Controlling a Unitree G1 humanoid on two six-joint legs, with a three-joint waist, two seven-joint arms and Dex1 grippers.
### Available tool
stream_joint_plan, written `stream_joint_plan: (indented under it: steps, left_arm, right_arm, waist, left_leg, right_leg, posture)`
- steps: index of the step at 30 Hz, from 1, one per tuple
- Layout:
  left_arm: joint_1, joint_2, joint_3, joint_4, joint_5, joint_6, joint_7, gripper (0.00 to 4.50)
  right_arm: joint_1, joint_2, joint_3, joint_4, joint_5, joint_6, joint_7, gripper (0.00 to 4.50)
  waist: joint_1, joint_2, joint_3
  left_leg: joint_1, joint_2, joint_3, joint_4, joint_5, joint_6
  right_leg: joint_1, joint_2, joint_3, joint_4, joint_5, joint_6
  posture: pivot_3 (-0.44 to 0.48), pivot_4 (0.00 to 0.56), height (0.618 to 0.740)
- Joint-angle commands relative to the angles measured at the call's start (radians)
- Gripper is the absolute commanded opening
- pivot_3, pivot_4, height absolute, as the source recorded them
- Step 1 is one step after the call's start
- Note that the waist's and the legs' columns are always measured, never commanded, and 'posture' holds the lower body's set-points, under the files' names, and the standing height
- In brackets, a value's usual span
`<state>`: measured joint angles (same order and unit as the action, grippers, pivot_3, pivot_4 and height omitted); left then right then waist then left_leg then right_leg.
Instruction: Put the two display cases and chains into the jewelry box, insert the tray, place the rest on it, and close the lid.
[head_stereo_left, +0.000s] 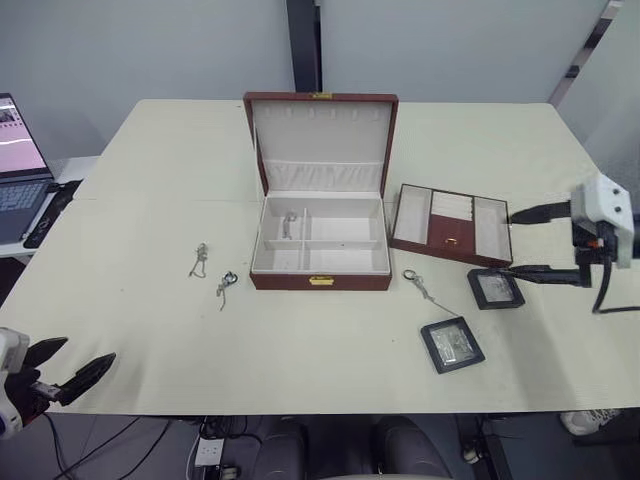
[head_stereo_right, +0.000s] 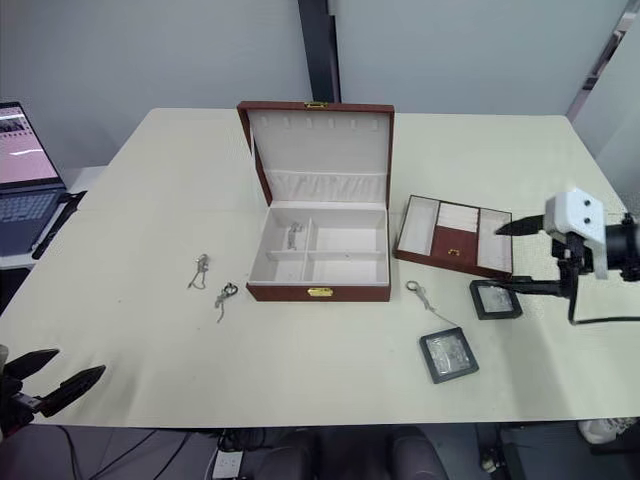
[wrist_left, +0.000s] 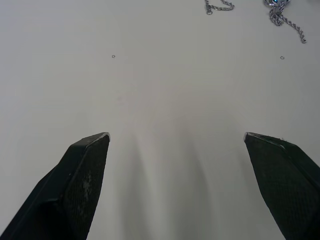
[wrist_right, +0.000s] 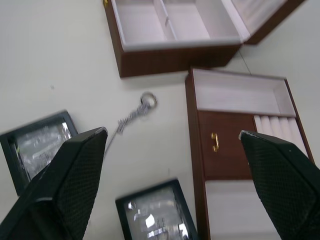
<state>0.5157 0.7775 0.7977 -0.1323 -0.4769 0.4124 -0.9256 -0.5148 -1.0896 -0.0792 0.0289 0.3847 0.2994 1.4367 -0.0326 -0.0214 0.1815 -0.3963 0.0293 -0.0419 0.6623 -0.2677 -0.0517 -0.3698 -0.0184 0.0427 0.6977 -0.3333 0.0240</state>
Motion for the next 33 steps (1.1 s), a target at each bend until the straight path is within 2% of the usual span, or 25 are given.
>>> stream_joint_plan:
  steps: [1,11,17,23,33]
  left_arm:
    - [0.009,-0.008,0.049,-0.052,-0.035,0.014,0.005,4.46]
    - [-0.098,-0.015,0.023,-0.1,-0.087,0.082,0.079,4.46]
    - [-0.144,-0.007,-0.043,-0.154,-0.098,0.126,0.093,4.46]
    - [-0.179,0.009,-0.101,-0.173,-0.089,0.149,0.075,4.46]
    - [-0.293,0.001,-0.175,-0.133,-0.074,0.184,0.121,4.46]
  right_arm:
    - [-0.057,0.033,0.018,-0.071,0.056,0.056,0.006,4.5]
    - [-0.154,0.178,0.086,-0.207,0.128,0.184,-0.069,4.5]
    - [-0.176,0.25,0.14,-0.251,0.112,0.225,-0.134,4.5]
    - [-0.174,0.268,0.151,-0.279,0.116,0.243,-0.159,4.5]
    - [-0.18,0.295,0.175,-0.319,0.106,0.285,-0.233,4.5]
  waist:
    - [0.0,0.0,0.0]
    - [0.002,0.0,0.0]
    - [0.001,0.0,0.0]
    - [0.001,0.0,0.0]
    - [0.002,0.0,0.0]
  left_leg:
    - [0.0,0.0,0.0,0.0,0.0,0.0]
    - [-0.002,0.0,-0.003,0.0,0.0,0.0]
    - [-0.001,0.0,-0.003,0.0,0.0,0.0]
    - [-0.002,0.0,-0.004,0.0,0.0,0.0]
    - [-0.002,0.0,-0.004,0.0,0.0,0.0]
  right_leg:
    - [0.0,0.0,0.0,0.0,0.0,0.0]
    - [0.0,0.0,-0.001,0.0,0.0,0.0]
    - [0.0,0.0,-0.001,0.0,0.0,0.0]
    - [-0.001,0.0,-0.001,0.0,0.0,0.0]
    - [-0.001,0.0,-0.001,0.0,0.0,0.0]
  posture:
    - [0.0,0.15,0.74]
    - [0.0,0.15,0.74]
    - [0.0,0.15,0.74]
    - [0.0,0.15,0.74]
    - [0.0,0.15,0.74]
